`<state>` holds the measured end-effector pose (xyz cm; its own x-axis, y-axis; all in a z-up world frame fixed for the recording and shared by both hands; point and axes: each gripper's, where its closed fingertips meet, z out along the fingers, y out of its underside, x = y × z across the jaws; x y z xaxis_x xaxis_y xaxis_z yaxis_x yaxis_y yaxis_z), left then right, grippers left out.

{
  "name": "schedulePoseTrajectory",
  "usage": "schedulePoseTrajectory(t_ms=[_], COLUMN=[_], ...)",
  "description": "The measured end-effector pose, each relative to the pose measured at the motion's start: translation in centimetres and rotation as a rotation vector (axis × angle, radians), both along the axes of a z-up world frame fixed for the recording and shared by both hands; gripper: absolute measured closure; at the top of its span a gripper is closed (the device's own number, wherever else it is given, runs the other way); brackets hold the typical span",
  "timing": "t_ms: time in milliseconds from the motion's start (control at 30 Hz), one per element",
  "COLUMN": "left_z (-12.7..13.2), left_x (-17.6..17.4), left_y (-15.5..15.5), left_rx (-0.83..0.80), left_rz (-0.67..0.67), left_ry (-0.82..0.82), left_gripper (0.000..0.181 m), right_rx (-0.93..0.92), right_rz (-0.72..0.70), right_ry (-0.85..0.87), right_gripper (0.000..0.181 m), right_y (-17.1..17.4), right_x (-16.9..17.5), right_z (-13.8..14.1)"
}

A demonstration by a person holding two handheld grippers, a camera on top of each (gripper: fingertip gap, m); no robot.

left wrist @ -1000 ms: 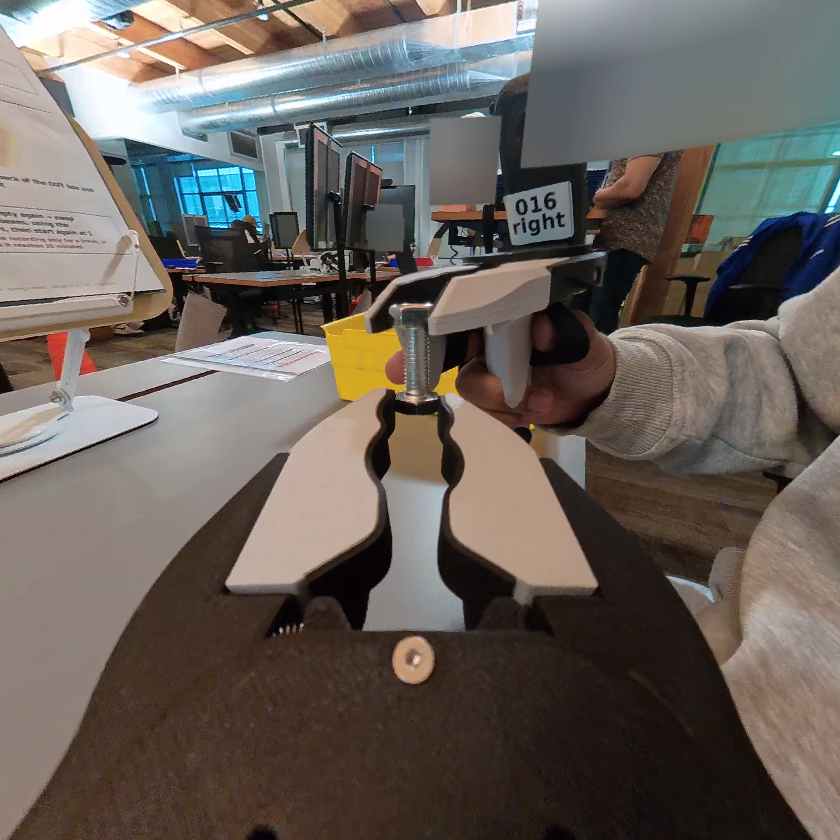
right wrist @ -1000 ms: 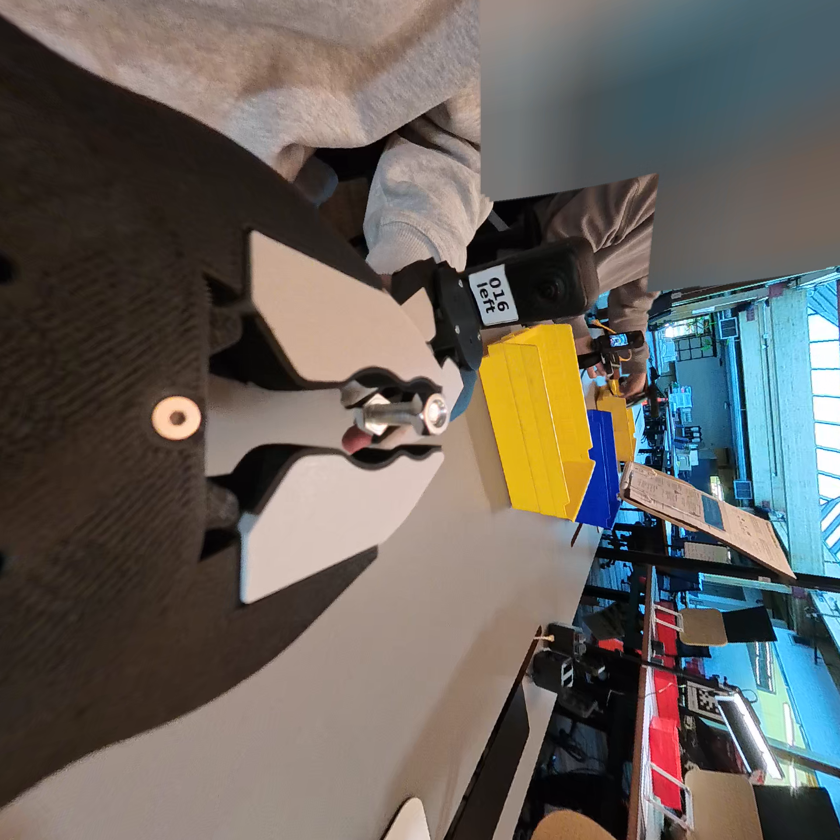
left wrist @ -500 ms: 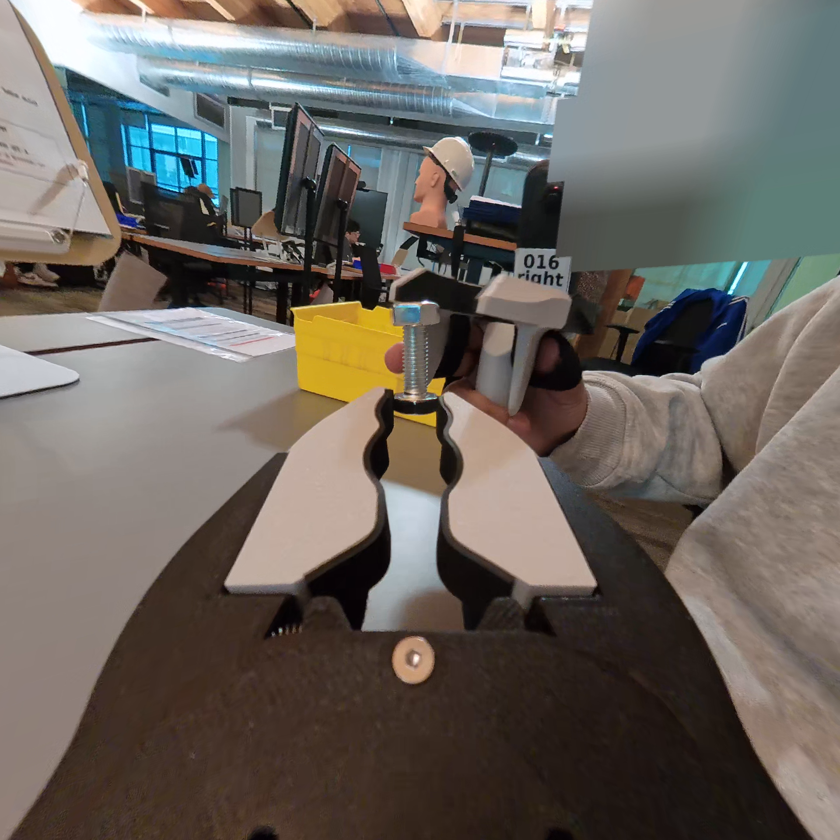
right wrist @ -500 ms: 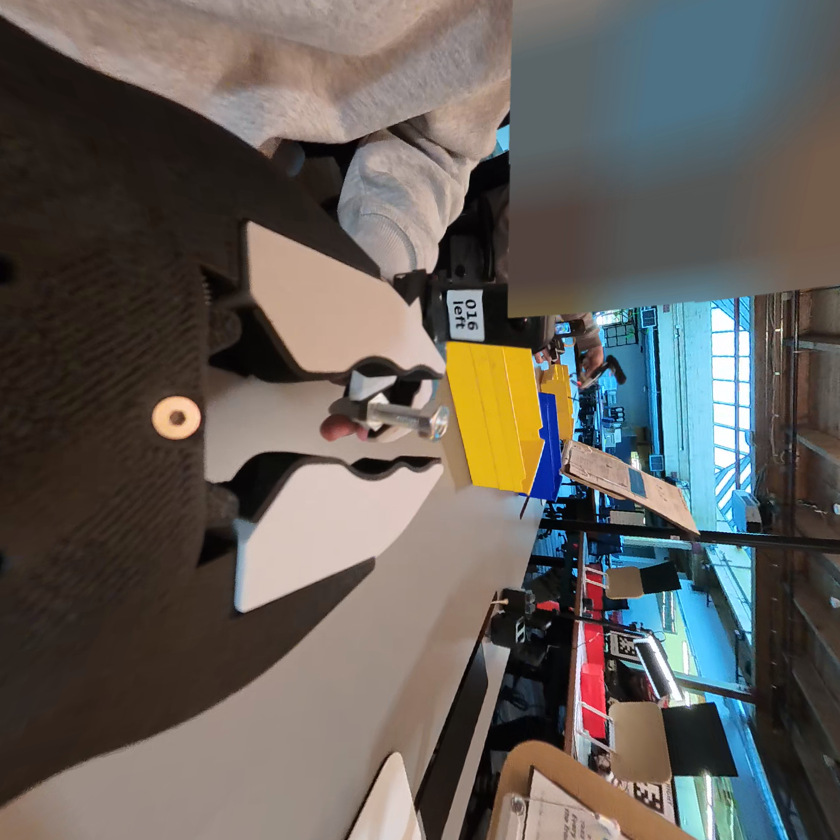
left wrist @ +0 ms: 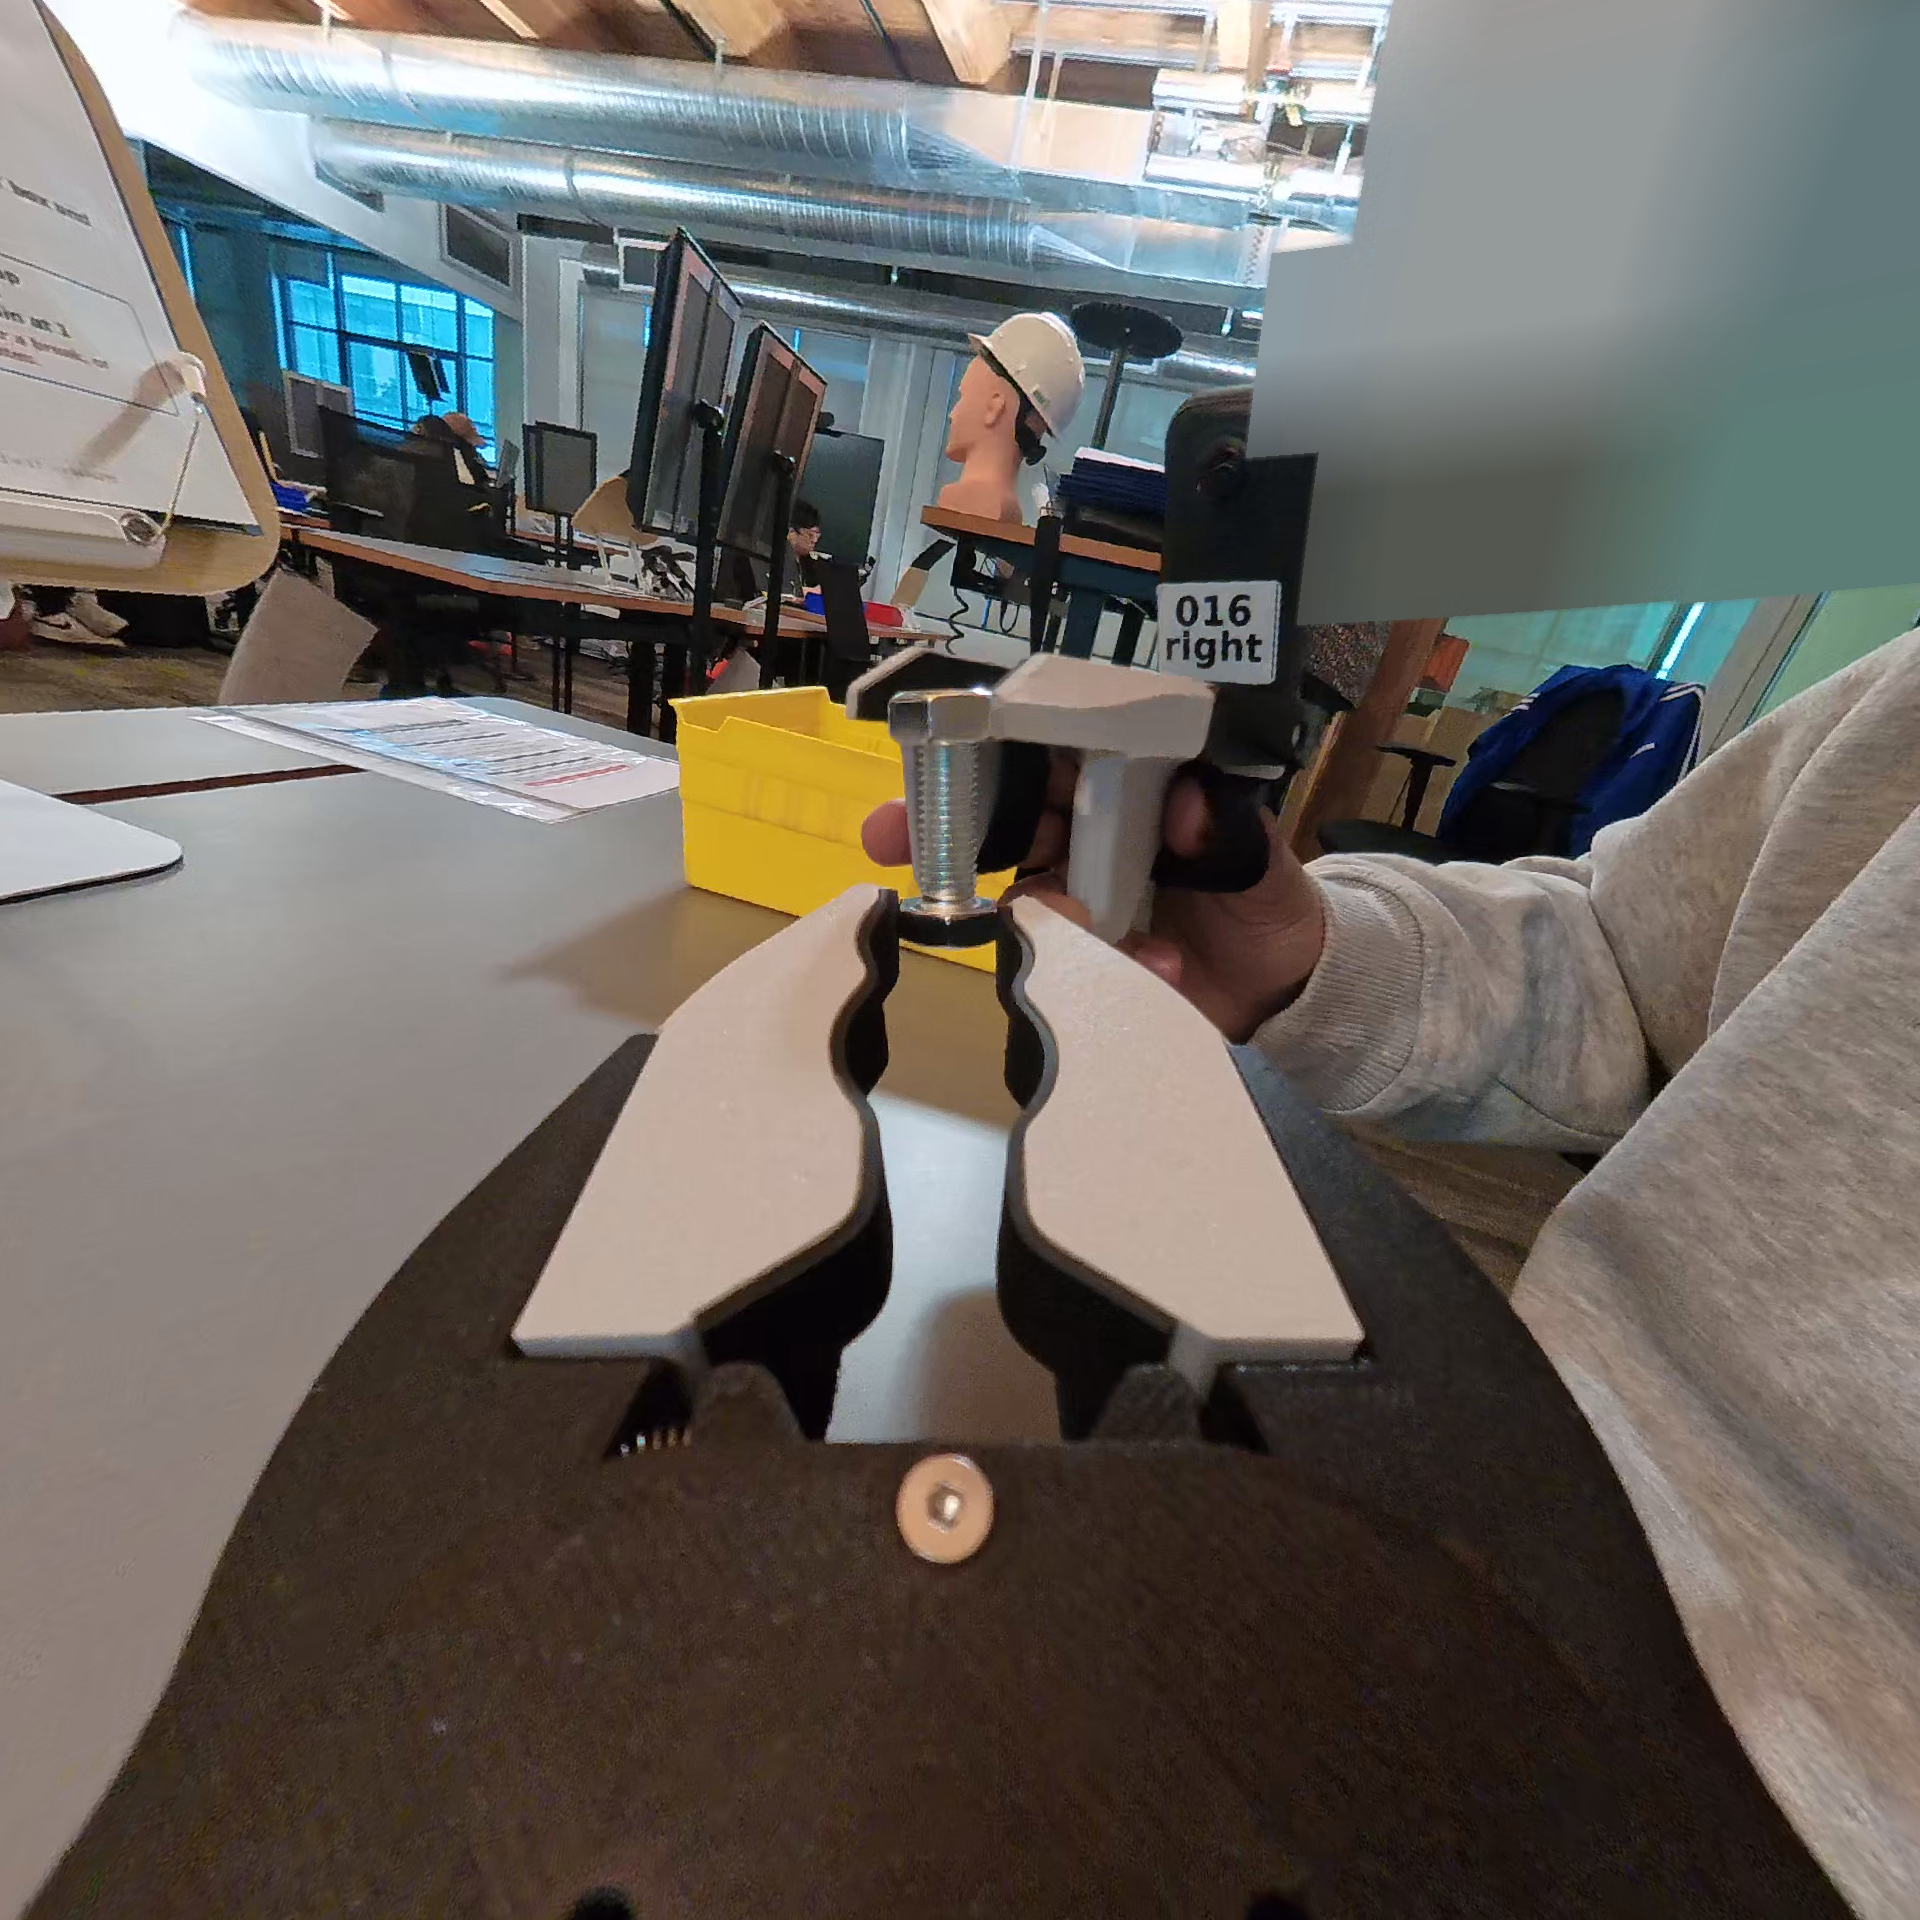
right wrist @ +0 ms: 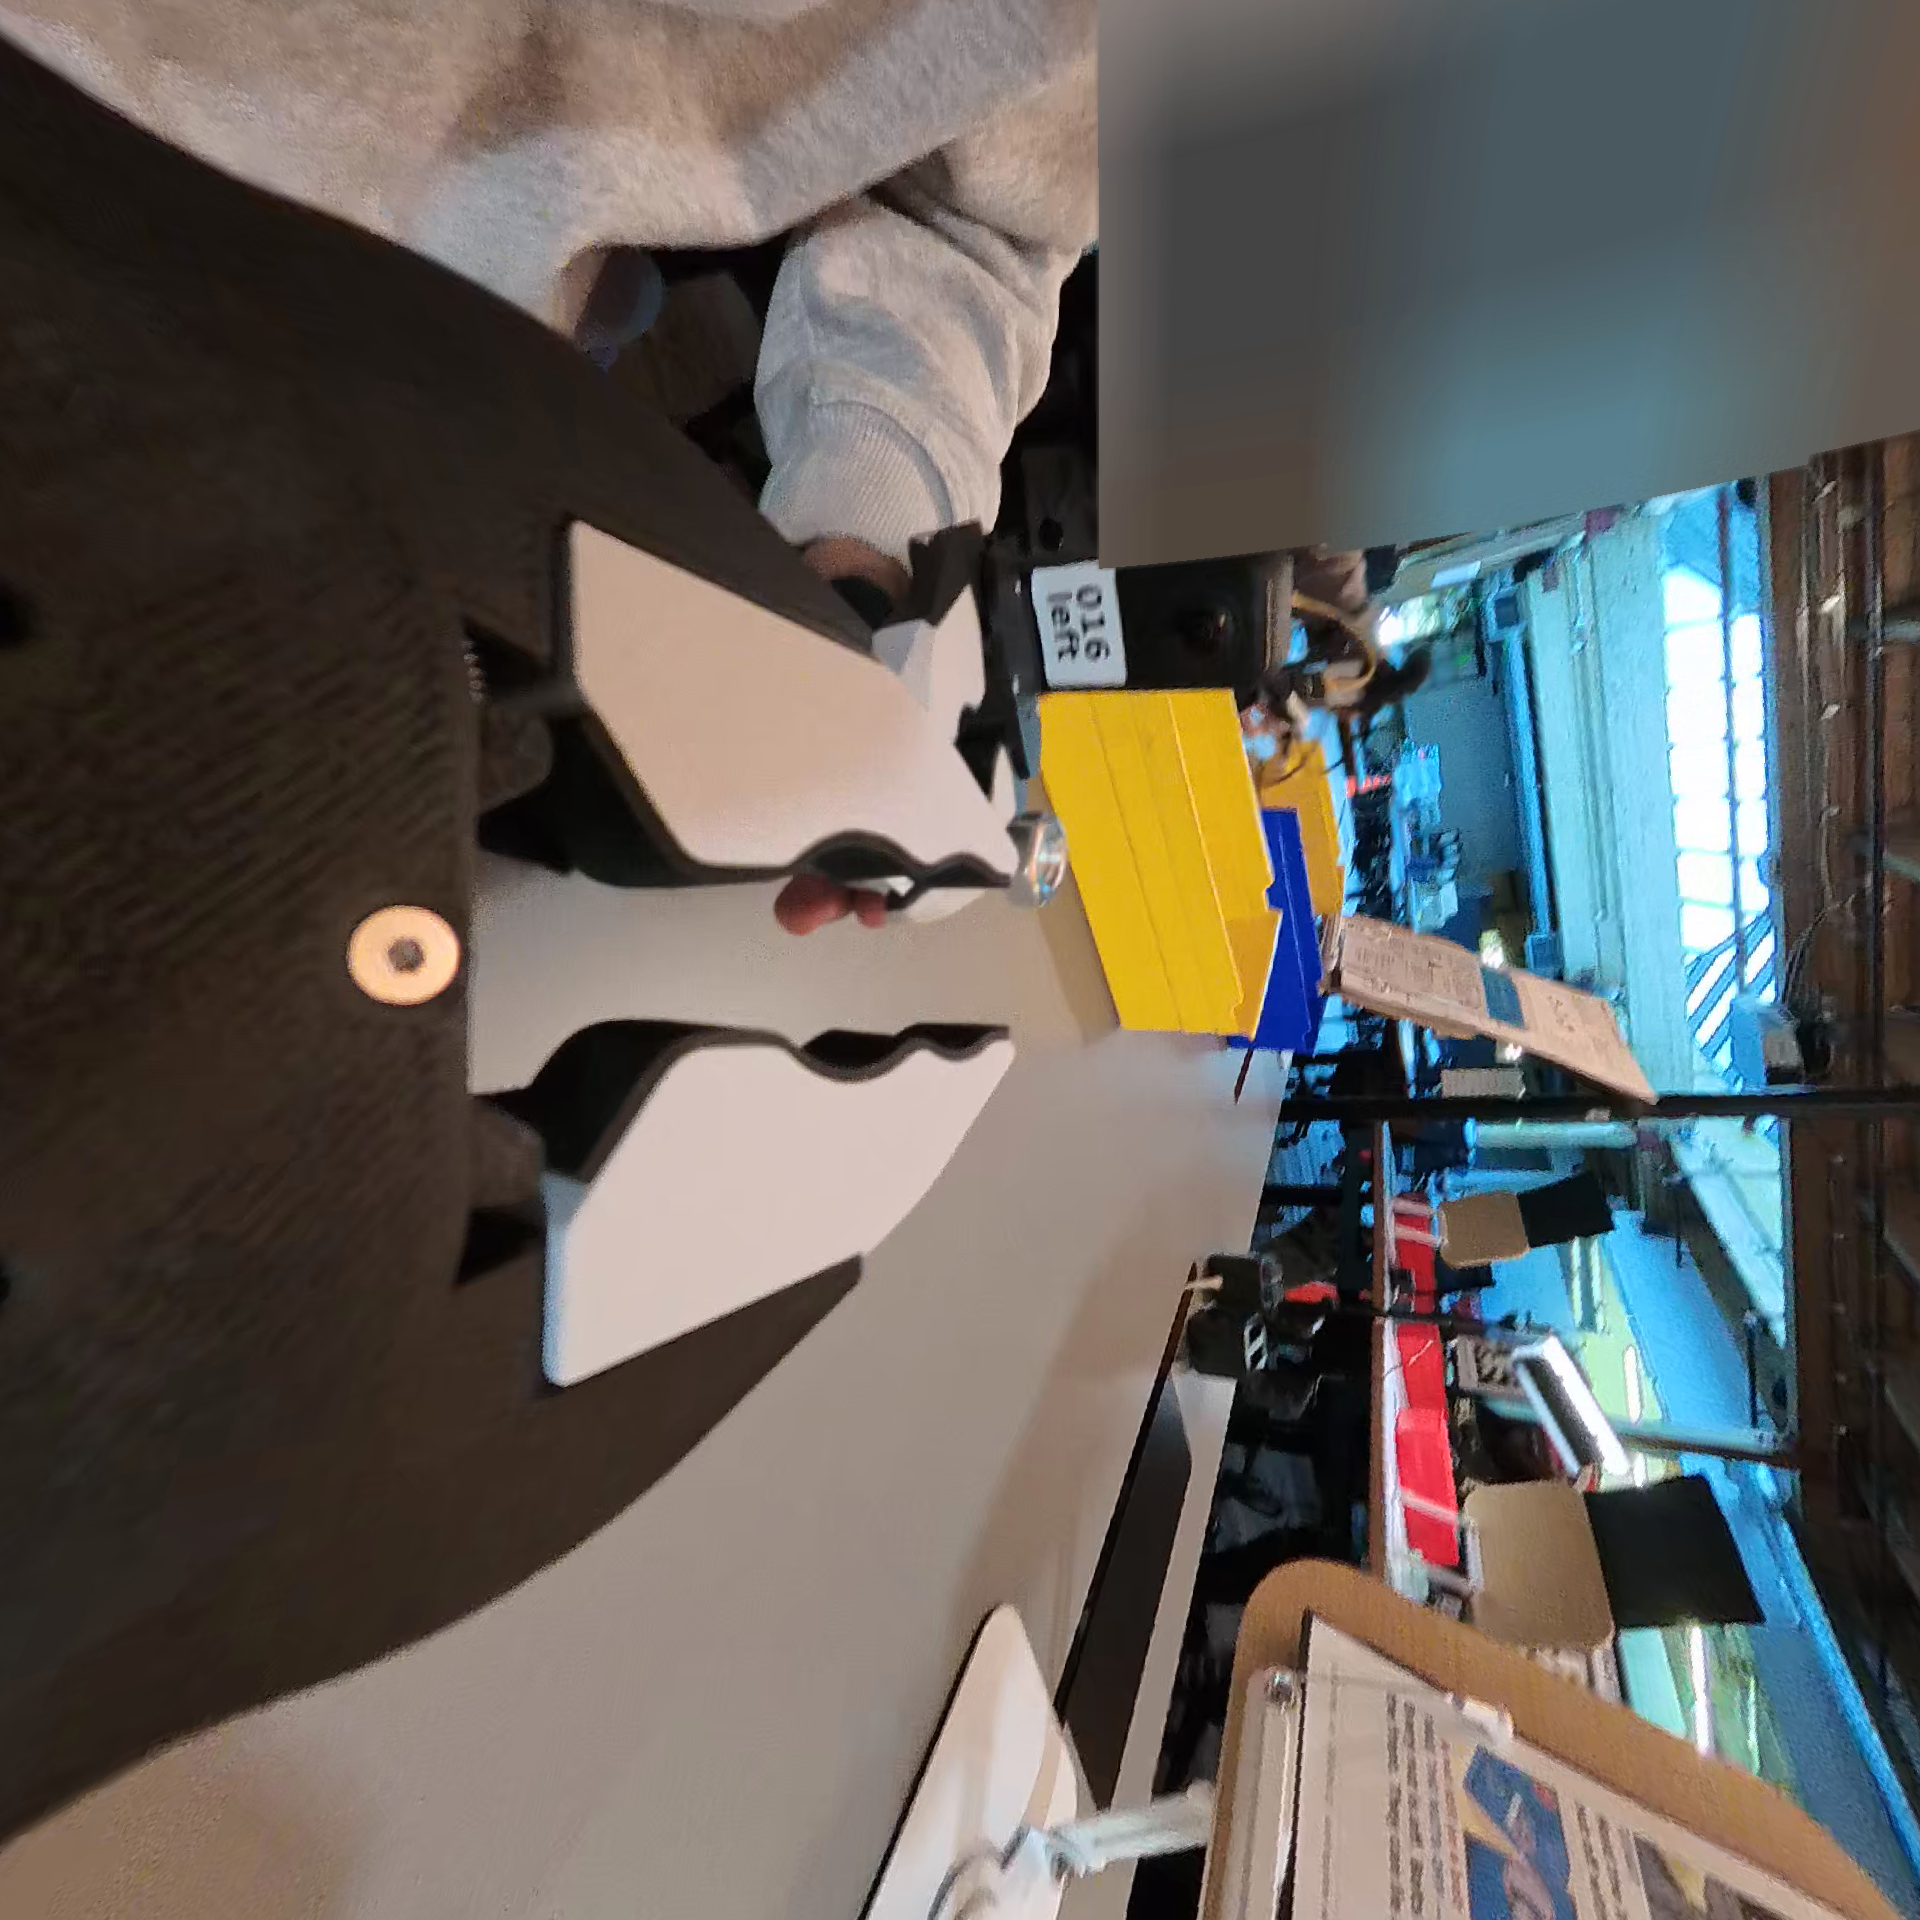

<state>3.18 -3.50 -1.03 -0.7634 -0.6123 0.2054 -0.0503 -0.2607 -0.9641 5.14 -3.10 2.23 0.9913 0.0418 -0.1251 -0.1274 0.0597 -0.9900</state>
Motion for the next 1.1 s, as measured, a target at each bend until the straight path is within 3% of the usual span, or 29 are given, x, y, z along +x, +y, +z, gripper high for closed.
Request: schedulePoseTrajectory(t_ms=[233,467,700,933,1100], left_z=[0.0,0.1,0.0,0.2,0.1], left_x=[-0.2,-0.3,-0.4,-0.2,-0.4], left_y=[-0.2,-0.2,-0.5,0.0,-0.3], left_rx=[0.011,0.009,0.02,0.008,0.015], left_rz=[-0.005,-0.004,-0.015,-0.003,-0.011], left_ry=[-0.006,-0.013,-0.016,-0.014,-0.017], left_gripper=[0.162,0.162,0.162,0.162,0.162], right_rx=[-0.005,0.023,0.009,0.02,0.028], right_rz=[0.048,0.003,0.042,-0.004,0.023], right_ry=[-0.025,-0.088,-0.069,-0.098,-0.064], right_gripper=[0.149,0.169,0.156,0.179,0.165], right_y=[0.6,-0.1,0.5,-0.1,0.1], right_x=[-1.7,-1.3,-2.2,-1.4,-1.8], right_z=[0.3,0.7,0.3,0.4,0.4])
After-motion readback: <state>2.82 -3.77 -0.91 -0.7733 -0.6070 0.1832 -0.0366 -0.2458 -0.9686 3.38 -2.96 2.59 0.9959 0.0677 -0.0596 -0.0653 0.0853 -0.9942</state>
